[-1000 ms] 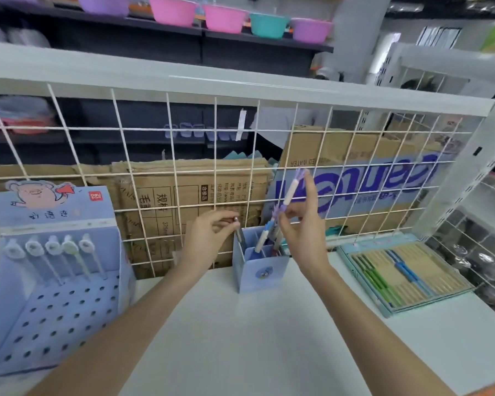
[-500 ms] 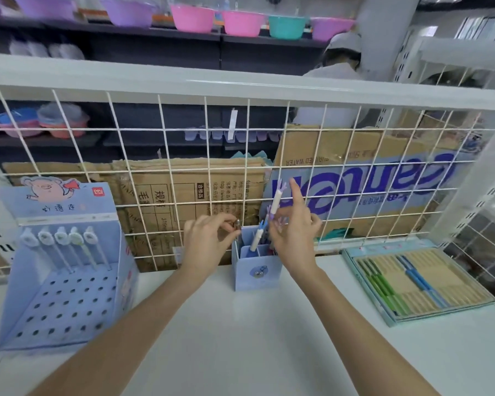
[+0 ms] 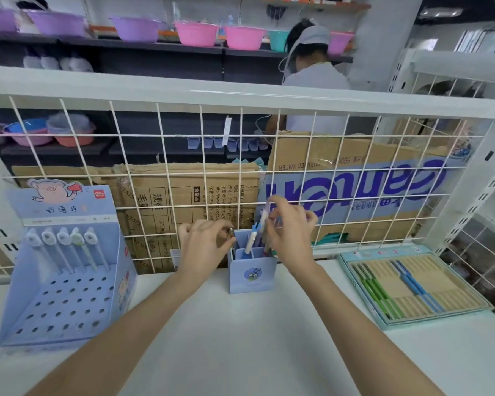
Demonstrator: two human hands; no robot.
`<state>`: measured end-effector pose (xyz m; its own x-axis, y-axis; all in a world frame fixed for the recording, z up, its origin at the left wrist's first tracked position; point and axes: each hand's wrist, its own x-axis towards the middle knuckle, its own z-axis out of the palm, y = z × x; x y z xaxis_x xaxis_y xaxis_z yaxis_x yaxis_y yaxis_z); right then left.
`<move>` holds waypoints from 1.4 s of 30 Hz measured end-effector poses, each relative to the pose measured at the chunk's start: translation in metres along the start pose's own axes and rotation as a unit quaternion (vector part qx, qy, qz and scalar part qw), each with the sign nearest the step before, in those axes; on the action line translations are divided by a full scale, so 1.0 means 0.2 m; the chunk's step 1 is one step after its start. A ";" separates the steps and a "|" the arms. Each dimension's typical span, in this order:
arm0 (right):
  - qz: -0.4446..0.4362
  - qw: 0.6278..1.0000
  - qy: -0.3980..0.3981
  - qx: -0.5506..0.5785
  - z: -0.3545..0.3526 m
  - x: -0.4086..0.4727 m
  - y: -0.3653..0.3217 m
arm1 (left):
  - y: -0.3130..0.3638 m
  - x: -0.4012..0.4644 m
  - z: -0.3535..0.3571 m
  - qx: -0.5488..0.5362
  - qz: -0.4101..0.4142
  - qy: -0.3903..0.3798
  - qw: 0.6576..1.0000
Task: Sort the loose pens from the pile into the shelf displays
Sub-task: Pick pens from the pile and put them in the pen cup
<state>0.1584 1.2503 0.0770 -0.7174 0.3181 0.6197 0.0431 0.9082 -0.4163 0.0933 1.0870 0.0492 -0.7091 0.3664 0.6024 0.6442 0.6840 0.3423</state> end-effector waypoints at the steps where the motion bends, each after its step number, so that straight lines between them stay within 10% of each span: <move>1: -0.021 0.999 0.013 -0.029 0.01 0.00 0.01 | -0.01 0.00 0.00 0.019 0.009 0.005 1.000; 21: -0.126 0.989 0.031 0.076 0.01 -0.31 -0.16 | -0.07 -0.36 -0.18 0.011 -0.046 0.023 0.999; 42: -0.270 0.902 -0.297 0.159 0.21 -0.78 -1.02 | -0.38 -1.22 -1.01 0.232 -0.313 0.001 0.921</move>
<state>0.2323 1.0039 0.0387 -0.8248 -0.4341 0.3624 -0.5571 0.7337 -0.3890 0.2759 0.8182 0.0211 -0.8989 -0.1920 0.3938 -0.0826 0.9570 0.2780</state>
